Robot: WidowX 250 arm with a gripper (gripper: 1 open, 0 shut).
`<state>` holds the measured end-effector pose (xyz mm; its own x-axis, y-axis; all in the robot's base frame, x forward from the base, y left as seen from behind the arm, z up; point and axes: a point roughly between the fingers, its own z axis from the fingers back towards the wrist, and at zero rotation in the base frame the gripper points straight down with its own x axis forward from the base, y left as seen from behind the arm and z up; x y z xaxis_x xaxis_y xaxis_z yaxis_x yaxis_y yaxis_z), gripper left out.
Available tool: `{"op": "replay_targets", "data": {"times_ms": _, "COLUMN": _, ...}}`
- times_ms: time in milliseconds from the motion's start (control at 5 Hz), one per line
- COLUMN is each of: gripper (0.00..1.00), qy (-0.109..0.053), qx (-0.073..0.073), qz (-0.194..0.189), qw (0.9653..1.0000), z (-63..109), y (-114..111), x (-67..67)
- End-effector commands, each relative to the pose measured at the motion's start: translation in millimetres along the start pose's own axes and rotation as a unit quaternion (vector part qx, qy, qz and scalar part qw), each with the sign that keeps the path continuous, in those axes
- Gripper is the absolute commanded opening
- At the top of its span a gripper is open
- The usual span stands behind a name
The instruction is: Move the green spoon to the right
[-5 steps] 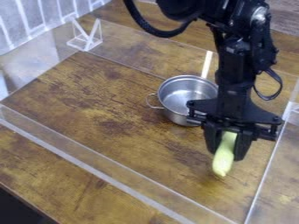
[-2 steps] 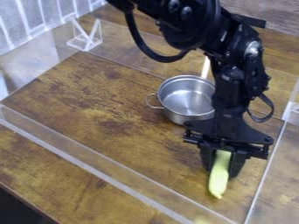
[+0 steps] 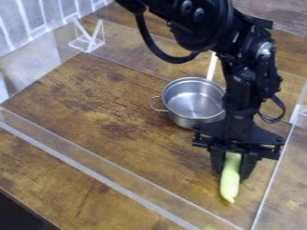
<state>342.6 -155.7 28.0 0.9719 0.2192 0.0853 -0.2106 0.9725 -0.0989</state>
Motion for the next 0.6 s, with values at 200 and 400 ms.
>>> {"op": "replay_targets", "data": {"times_ms": 200, "gripper": 0.0, "qy": -0.029, "qx": -0.012, "qz": 0.005, "qw": 0.9995, "z": 12.1, "y": -0.7, "x": 4.2}}
{"op": "replay_targets", "data": {"times_ms": 400, "gripper": 1.0, "qy": -0.022, "qx": -0.011, "qz": -0.017, "qw": 0.9996, "z": 15.1, "y": -1.0, "x": 1.5}}
